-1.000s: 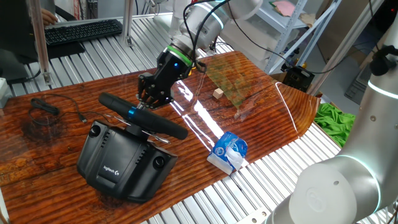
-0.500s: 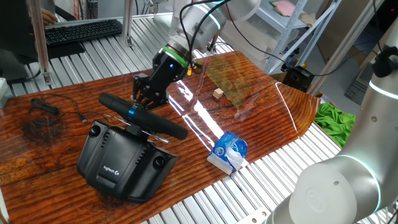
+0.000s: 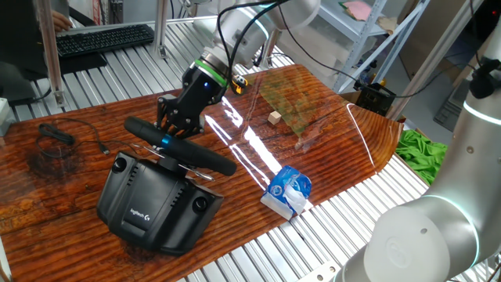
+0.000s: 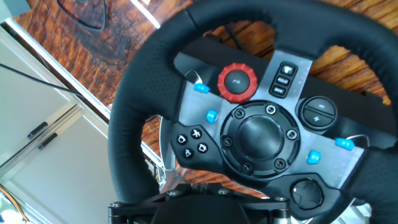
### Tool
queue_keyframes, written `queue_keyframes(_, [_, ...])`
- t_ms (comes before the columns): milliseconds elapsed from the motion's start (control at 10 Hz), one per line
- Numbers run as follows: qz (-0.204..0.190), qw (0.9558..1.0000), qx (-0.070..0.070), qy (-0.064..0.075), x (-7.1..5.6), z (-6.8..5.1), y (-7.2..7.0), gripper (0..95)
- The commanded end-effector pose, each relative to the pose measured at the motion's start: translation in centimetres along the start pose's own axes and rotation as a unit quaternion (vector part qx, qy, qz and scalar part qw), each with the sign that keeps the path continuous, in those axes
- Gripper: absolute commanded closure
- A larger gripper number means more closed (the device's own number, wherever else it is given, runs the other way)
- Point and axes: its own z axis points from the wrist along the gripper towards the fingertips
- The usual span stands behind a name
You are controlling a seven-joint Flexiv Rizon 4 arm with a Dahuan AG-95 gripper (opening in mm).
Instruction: Rotate the steering wheel 90 degrees clockwise
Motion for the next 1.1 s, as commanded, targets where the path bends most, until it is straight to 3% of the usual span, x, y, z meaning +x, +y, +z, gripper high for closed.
queue_keyframes(100, [-0.005,0.9998,-0.006,0.021,-0.23,0.02,0.23,95.0])
queue_keyframes(500, [-0.005,0.9996,-0.01,0.025,-0.43,0.24,0.35,95.0])
queue_keyframes(800, [-0.029,0.9991,0.03,-0.007,-0.36,0.03,0.31,95.0])
queue_keyframes(900, [-0.036,0.9987,0.035,-0.01,-0.36,0.03,0.31,95.0])
queue_keyframes(1100, [-0.067,0.996,0.057,-0.014,-0.36,0.03,0.31,95.0])
